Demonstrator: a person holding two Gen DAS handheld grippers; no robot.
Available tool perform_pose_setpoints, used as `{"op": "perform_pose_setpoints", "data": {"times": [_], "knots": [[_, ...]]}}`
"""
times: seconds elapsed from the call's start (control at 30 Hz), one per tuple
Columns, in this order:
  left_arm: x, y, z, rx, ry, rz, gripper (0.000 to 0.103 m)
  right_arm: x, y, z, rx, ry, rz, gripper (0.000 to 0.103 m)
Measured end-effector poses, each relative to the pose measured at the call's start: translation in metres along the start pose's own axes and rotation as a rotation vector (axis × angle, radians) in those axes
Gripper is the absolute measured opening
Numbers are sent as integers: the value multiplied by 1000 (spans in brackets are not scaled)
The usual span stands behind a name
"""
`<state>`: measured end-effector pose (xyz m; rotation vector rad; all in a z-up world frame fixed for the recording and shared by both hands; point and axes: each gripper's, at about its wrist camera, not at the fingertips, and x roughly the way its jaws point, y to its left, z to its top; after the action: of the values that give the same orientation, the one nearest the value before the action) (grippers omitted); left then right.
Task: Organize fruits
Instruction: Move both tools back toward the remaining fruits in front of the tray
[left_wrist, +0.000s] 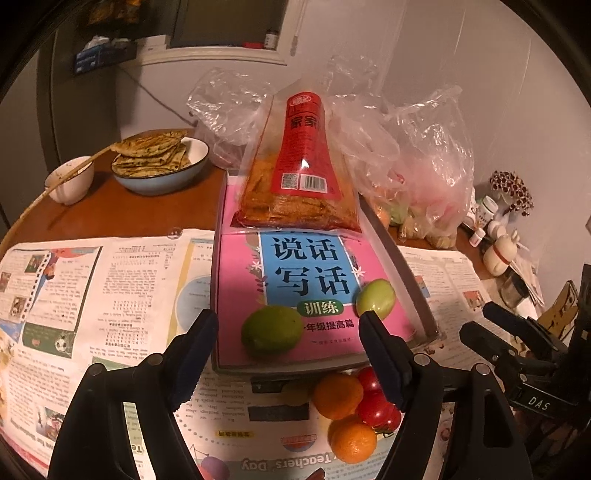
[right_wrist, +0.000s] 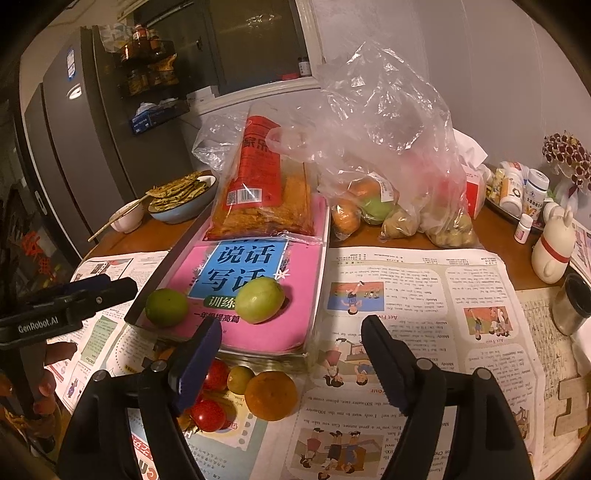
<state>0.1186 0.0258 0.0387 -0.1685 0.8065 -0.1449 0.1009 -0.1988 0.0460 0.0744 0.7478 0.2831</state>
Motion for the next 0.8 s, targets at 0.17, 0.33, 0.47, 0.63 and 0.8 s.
{"op": "perform_pose_setpoints", "data": {"times": [0.17, 0.33, 0.47, 0.63, 0.8], "knots": [[-2, -2, -1, 14, 2, -8, 80, -2, -1, 0, 5, -1, -5, 79], [-5, -3, -3, 28, 5, -7, 80, -4, -1, 0, 5, -8, -10, 83], [-4, -2, -6, 28, 20, -9, 80, -4, -3, -1, 7, -8, -5, 83], [-7, 0, -10, 35, 28, -18, 80, -2, -5, -2, 10, -2, -7, 83], [-9, 0, -13, 48, 26, -22, 80, -2, -6, -3, 12, -2, -8, 83]]}}
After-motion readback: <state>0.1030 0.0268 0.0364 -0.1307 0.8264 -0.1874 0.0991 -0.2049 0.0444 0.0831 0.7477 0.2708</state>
